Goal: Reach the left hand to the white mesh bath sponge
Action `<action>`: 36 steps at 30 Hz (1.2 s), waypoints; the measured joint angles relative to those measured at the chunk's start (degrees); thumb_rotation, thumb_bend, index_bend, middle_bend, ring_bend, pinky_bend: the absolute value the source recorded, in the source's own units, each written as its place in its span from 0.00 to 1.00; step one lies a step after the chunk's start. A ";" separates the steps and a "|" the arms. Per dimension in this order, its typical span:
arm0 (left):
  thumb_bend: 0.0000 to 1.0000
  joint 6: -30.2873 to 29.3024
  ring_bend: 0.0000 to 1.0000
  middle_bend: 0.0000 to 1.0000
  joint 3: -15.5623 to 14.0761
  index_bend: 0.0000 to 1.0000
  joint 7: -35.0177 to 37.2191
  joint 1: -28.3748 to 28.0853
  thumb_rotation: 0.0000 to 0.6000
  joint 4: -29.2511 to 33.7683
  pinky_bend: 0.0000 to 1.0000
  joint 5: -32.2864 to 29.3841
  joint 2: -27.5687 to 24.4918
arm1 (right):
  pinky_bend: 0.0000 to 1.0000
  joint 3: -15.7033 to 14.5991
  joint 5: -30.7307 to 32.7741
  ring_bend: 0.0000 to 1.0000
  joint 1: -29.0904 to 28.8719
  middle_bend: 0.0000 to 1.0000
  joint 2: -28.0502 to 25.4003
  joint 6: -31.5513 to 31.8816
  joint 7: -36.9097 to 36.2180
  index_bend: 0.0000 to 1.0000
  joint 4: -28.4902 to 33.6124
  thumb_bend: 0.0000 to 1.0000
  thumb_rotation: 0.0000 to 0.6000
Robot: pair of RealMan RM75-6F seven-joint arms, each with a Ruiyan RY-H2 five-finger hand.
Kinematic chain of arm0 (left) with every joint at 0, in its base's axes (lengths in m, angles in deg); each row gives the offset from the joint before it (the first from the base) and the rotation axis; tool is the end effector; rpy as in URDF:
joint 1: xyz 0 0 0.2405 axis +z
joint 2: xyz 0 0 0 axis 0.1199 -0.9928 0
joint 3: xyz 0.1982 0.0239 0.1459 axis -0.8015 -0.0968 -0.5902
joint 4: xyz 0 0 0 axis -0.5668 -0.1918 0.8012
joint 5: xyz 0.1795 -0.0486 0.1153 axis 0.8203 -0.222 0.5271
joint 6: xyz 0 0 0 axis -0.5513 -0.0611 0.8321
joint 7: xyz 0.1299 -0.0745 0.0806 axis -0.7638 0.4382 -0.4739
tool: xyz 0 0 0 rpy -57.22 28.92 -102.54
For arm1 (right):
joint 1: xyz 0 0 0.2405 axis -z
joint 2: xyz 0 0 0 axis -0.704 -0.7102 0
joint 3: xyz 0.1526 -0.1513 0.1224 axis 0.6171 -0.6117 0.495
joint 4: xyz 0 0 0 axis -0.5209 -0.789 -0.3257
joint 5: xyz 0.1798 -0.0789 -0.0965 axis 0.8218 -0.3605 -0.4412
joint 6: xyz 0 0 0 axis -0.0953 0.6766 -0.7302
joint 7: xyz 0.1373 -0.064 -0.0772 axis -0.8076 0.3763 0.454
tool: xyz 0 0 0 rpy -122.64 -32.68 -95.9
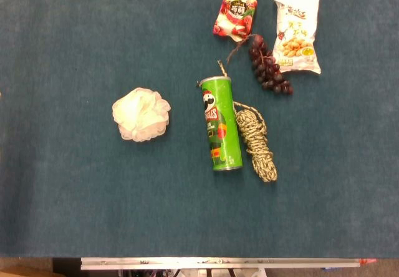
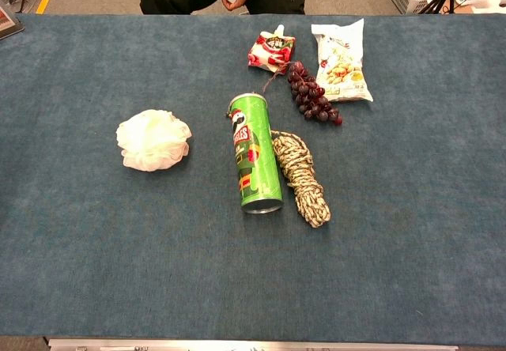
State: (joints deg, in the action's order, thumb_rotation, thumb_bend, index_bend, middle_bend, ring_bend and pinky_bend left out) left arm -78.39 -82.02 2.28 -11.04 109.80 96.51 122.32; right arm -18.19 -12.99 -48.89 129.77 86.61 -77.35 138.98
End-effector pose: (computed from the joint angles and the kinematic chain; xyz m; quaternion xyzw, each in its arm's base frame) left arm -0.2939 0.1953 0.1345 -0.6152 -0.3117 -0.3703 0.6223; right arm -0.3319 -0.2088 0.1478 0.5962 -0.3499 0.4020 0.6005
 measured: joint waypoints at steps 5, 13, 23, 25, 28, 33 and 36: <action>0.71 0.53 0.25 0.16 0.17 0.16 0.19 -0.12 1.00 0.13 0.36 0.08 -0.12 | 0.58 0.04 -0.08 0.32 -0.03 0.34 0.27 0.17 -0.44 0.32 -0.50 0.90 1.00; 0.71 1.39 0.31 0.13 -0.22 0.16 3.02 -1.31 1.00 -0.04 0.37 3.18 -0.27 | 0.58 -0.01 -0.50 0.32 -0.10 0.34 0.35 0.53 -0.93 0.32 -0.77 0.90 1.00; 0.71 3.58 0.55 0.07 -2.19 0.15 18.87 -5.44 1.00 -2.49 0.47 11.55 1.49 | 0.58 -0.16 -0.24 0.32 0.26 0.34 0.26 0.74 -1.71 0.32 -1.59 0.90 1.00; 0.71 4.50 0.56 0.07 -2.96 0.12 23.38 -6.59 1.00 -2.48 0.48 12.68 1.92 | 0.58 -0.16 -0.31 0.32 0.24 0.34 0.26 0.76 -1.78 0.32 -1.72 0.90 1.00; 0.73 5.93 0.57 0.06 -4.21 0.07 31.16 -8.59 1.00 -2.33 0.48 14.59 2.44 | 0.58 -0.17 -0.31 0.32 0.23 0.34 0.30 0.75 -1.82 0.32 -1.83 0.90 1.00; 0.87 7.47 0.60 0.03 -6.46 0.00 45.19 -12.46 1.00 -2.20 0.51 18.74 3.68 | 0.58 -0.24 -0.30 0.32 0.20 0.34 0.31 0.61 -1.59 0.32 -1.70 0.90 1.00; 0.94 7.88 0.61 0.03 -8.09 0.00 53.65 -15.23 1.00 -2.19 0.52 21.96 4.68 | 0.58 -0.18 -0.22 0.32 0.20 0.34 0.28 0.61 -1.33 0.32 -1.58 0.90 1.00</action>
State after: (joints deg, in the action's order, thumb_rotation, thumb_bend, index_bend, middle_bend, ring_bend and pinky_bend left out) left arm -70.51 -90.12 55.93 -26.26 107.62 118.47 127.00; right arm -18.37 -13.21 -48.70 130.05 87.23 -78.68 137.40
